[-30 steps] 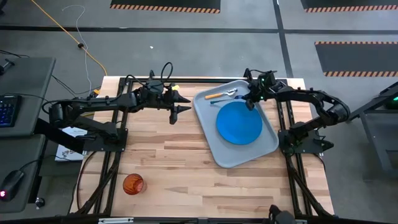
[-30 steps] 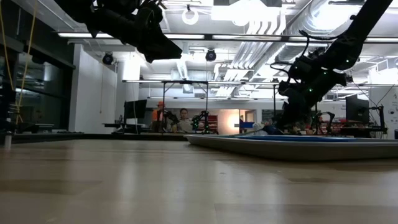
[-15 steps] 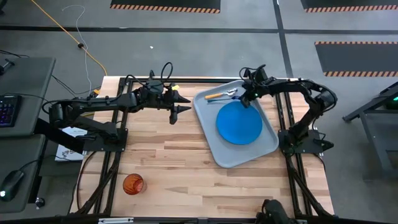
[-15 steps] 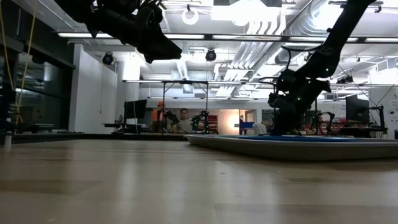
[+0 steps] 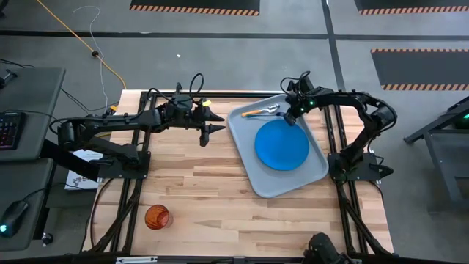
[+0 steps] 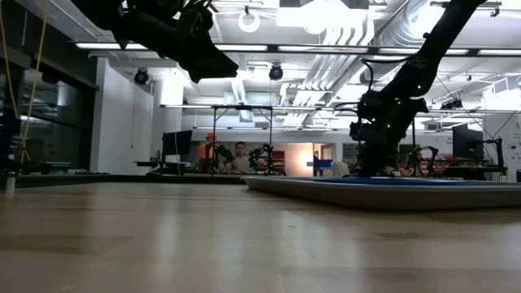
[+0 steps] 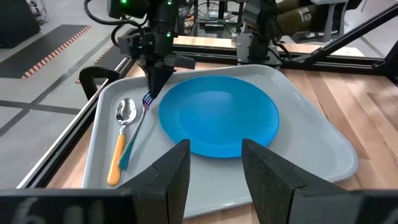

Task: Pick and place plate/cup/fork/spoon on tray
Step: Put the blue fork on the gray serving tray to the right of the yellow spoon

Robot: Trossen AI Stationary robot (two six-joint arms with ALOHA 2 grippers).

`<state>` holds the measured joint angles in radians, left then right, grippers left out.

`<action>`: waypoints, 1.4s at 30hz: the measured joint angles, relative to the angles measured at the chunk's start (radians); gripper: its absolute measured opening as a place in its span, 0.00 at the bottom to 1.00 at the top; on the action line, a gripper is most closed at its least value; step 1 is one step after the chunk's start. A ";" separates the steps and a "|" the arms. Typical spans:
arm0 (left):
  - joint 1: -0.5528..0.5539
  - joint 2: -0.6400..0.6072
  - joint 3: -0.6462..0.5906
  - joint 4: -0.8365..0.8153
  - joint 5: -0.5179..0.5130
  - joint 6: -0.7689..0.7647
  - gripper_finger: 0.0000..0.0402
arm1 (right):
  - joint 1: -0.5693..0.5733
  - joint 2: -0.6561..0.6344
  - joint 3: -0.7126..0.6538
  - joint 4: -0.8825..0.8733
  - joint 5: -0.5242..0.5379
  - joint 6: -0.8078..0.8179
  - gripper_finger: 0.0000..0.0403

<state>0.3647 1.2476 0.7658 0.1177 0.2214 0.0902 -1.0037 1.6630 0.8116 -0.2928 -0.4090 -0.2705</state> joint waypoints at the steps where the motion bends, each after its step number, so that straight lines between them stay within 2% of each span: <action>1: 0.000 0.000 0.000 0.000 0.000 0.000 0.33 | 0.000 0.000 0.000 -0.005 0.001 0.000 0.02; 13: 0.000 0.000 0.000 0.000 0.000 0.000 0.33 | 0.000 0.000 0.000 0.001 0.061 -0.008 0.26; 19: 0.000 0.000 0.000 0.000 0.000 0.000 0.33 | 0.000 -0.007 0.000 0.005 0.069 -0.025 0.34; 29: 0.000 0.000 0.000 0.000 0.000 0.000 0.33 | 0.000 -0.114 0.000 0.003 0.107 -0.038 0.37; 37: 0.000 0.000 0.000 0.000 0.000 0.001 0.33 | 0.000 -0.136 0.000 -0.003 0.105 -0.019 0.37; 42: 0.000 0.000 0.000 0.000 0.000 0.001 0.33 | 0.000 -0.136 0.000 0.020 0.033 0.000 0.37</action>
<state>0.3645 1.2476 0.7658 0.1173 0.2214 0.0915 -1.0039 1.5272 0.8119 -0.2731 -0.3755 -0.2703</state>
